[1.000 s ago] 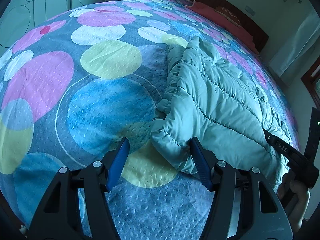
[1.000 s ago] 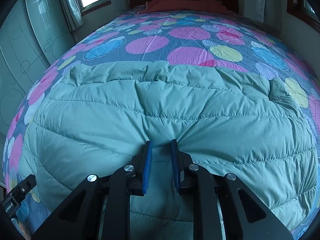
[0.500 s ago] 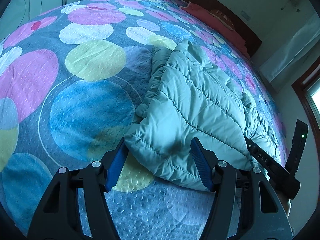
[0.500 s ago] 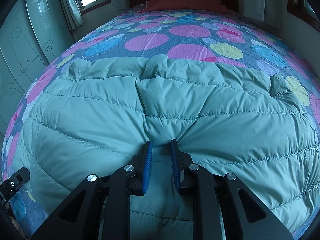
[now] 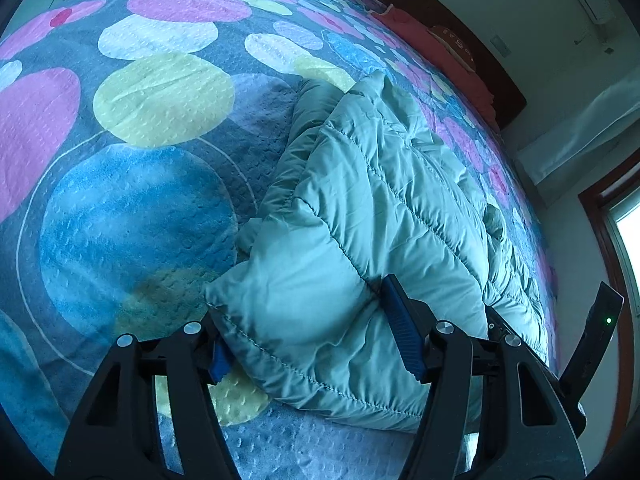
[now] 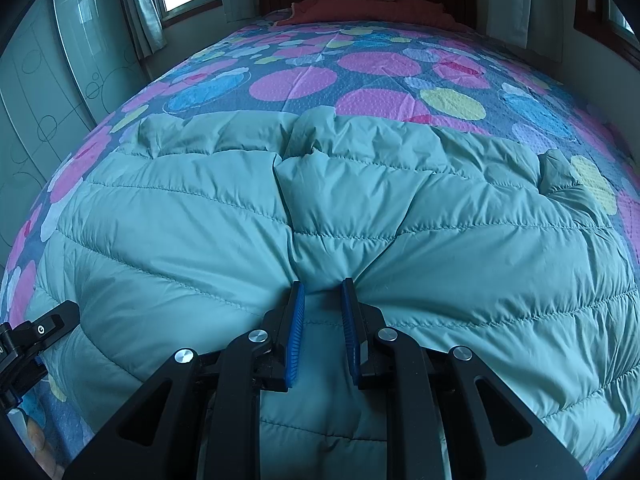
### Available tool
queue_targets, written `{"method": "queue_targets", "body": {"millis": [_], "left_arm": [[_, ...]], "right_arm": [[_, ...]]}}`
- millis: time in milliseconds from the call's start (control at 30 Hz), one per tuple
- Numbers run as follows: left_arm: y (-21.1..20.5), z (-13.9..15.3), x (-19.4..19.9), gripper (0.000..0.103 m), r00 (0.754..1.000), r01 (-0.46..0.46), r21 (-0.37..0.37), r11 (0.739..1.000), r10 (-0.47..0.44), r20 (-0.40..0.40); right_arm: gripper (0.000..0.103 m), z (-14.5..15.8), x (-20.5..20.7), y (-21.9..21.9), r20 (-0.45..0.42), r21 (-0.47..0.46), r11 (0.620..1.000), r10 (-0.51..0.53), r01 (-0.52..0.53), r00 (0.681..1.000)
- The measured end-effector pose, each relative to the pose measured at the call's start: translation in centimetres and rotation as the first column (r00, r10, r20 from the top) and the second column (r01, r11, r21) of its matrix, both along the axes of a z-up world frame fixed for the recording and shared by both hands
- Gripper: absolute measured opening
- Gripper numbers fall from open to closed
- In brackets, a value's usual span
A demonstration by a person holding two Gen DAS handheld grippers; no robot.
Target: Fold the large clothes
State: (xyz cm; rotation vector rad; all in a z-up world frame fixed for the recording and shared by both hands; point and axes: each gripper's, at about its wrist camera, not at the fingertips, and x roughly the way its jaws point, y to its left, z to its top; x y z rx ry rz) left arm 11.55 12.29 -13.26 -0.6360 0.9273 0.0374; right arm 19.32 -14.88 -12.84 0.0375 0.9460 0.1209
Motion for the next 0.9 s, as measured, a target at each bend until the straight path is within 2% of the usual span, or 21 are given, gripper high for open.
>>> {"method": "queue_targets", "body": {"millis": [500, 600, 700, 767, 900], "left_arm": [[-0.5, -0.2, 0.7, 0.060, 1.000, 0.007, 0.056, 0.998, -0.008, 0.016], [-0.6, -0.2, 0.8, 0.051, 1.000, 0.017, 0.051, 0.999, -0.018, 0.023], [-0.9, -0.2, 0.9, 0.035, 0.999, 0.036, 0.044, 0.998, -0.037, 0.037], [-1.2, 0.2, 0.8, 0.020, 0.997, 0.049, 0.061, 0.997, -0.052, 0.058], [-2.1, 1.7, 0.4, 0.013, 0.994, 0.053, 0.116, 0.992, -0.064, 0.092]], "right_arm": [[0.019, -0.2, -0.1, 0.2, 0.007, -0.021, 1.000, 0.004, -0.004, 1.000], [0.019, -0.3, -0.1, 0.3, 0.012, -0.036, 0.999, 0.006, -0.005, 1.000], [0.019, -0.3, -0.1, 0.6, 0.017, -0.052, 0.999, 0.007, -0.006, 1.000], [0.019, -0.3, 0.1, 0.4, 0.022, -0.063, 0.998, 0.008, -0.007, 1.000], [0.019, -0.1, -0.3, 0.8, 0.041, -0.081, 0.997, 0.007, -0.003, 0.999]]}}
